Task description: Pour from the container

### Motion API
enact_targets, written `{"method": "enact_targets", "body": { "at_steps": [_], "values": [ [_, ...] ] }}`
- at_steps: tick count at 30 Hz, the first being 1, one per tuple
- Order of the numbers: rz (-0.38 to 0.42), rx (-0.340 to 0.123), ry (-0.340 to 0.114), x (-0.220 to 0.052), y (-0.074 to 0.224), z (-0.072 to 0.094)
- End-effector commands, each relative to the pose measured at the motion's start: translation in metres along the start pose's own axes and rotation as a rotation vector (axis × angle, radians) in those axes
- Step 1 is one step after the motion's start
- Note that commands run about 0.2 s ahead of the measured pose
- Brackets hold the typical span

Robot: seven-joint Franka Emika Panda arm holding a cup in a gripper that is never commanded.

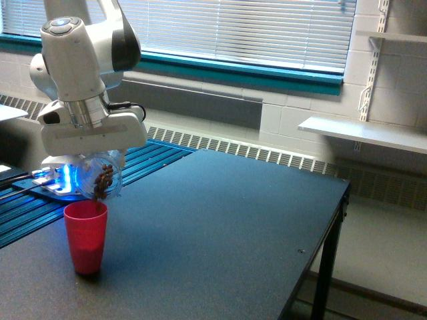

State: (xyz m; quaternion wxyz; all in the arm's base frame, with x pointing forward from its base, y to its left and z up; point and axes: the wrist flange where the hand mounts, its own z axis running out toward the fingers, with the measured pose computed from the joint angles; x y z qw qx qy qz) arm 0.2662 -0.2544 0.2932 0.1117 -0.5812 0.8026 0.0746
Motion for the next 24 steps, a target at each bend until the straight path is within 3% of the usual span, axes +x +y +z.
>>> {"method": "enact_targets", "body": {
  "at_steps": [1,24],
  "values": [
    [-0.027,-0.009,-0.012,-0.002,-0.0009,0.0017],
    [-0.037,-0.001,-0.022,-0.0074,-0.0043,0.0011]
  ]
}}
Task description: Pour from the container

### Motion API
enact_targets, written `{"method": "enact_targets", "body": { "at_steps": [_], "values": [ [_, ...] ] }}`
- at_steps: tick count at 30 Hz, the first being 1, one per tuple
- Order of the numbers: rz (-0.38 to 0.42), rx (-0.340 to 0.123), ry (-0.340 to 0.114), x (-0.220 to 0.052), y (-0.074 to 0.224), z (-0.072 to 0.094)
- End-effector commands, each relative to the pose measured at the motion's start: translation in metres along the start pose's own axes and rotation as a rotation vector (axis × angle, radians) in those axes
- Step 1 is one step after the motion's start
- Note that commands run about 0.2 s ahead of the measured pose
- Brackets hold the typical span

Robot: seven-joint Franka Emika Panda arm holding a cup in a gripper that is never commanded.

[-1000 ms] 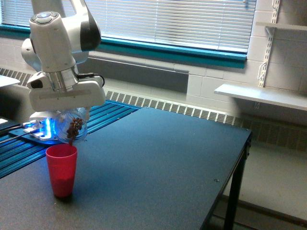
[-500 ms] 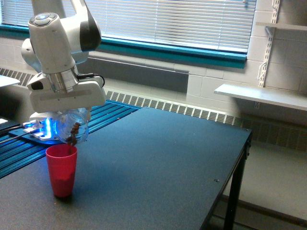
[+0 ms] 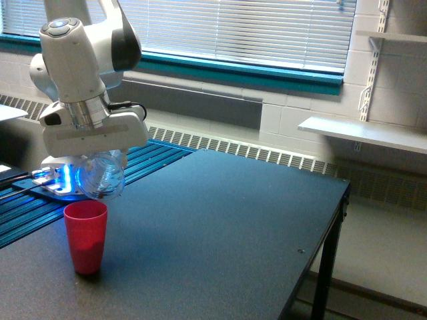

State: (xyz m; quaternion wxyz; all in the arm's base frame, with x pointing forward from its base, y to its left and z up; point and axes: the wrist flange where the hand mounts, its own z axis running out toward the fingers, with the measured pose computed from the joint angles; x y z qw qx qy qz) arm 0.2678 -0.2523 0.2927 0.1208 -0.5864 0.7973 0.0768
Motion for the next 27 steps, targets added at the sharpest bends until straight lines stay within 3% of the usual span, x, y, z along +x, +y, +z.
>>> {"method": "enact_targets", "body": {
  "at_steps": [1,21,27],
  "values": [
    [-0.023,-0.004,-0.005,-0.005,-0.004,0.0],
    [-0.073,0.037,0.015,-0.015,-0.008,-0.009],
    [-0.09,0.028,0.054,-0.015,-0.005,-0.01]
  ]
}}
